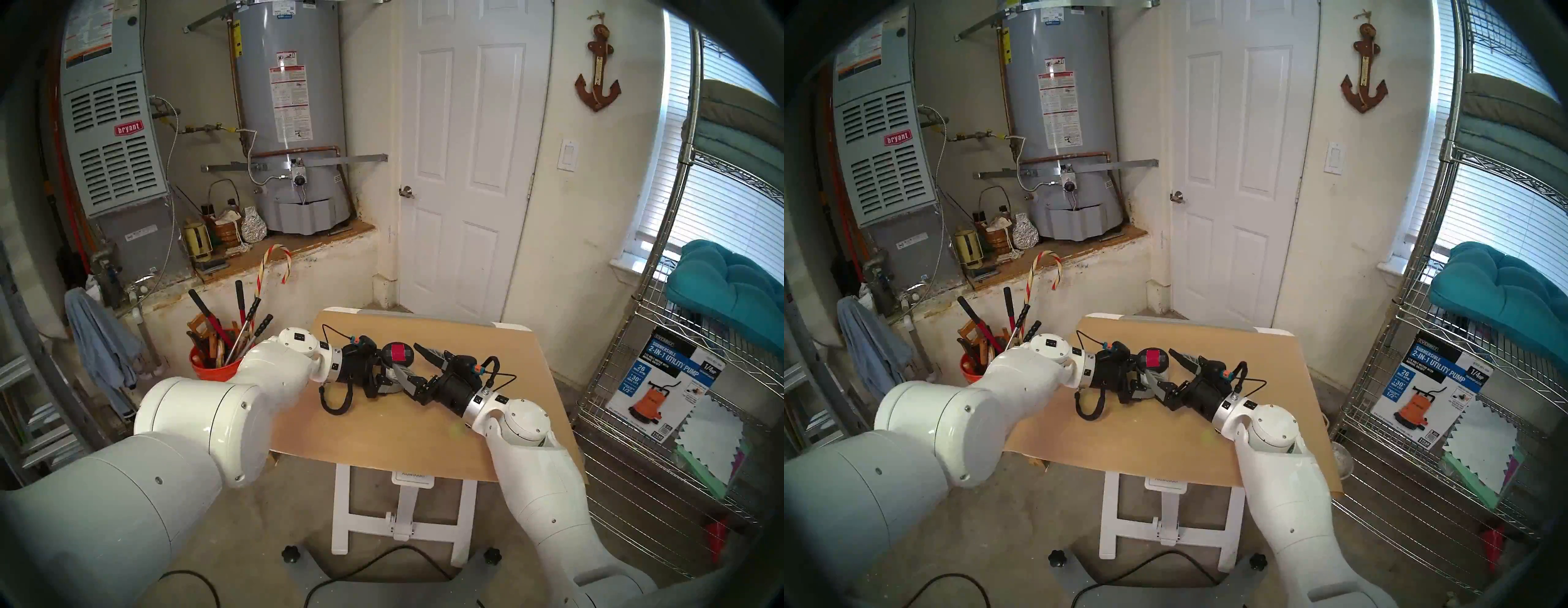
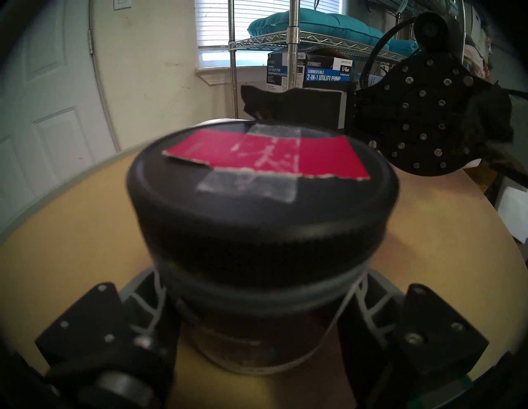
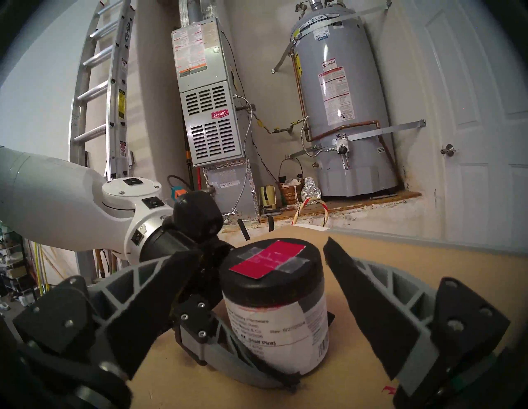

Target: Open paint jar

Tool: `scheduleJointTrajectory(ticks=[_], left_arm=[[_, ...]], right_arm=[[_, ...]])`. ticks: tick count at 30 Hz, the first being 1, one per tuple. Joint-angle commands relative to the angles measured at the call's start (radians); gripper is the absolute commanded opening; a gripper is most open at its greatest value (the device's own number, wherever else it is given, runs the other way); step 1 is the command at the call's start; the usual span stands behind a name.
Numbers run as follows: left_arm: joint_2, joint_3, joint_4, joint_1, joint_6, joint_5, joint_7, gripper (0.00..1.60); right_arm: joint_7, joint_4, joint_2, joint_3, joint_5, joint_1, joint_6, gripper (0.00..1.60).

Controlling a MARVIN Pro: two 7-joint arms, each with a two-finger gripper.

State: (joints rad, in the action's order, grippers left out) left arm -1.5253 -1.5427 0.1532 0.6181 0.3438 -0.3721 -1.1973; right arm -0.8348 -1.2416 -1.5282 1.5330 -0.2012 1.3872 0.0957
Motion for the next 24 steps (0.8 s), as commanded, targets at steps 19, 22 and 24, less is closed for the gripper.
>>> scheduleJointTrajectory(ticks=[19, 22, 24], left_arm=[[0.004, -0.005, -0.01, -0.015, 0.008, 0.002, -0.011, 0.0], [0.004, -0.005, -0.012, -0.016, 0.009, 0.002, -0.012, 0.0], [0.004, -0.005, -0.013, -0.016, 0.009, 0.002, -0.013, 0.0]], right_arm=[[0.111, -0.009, -0.049, -0.06, 0.121, 0.001, 0.15, 1.6], [0.118, 0.002, -0.049, -0.064, 0.136, -0.004, 0.162, 1.6], [0.12, 0.003, -0.048, -0.066, 0.141, -0.006, 0.161, 1.6]])
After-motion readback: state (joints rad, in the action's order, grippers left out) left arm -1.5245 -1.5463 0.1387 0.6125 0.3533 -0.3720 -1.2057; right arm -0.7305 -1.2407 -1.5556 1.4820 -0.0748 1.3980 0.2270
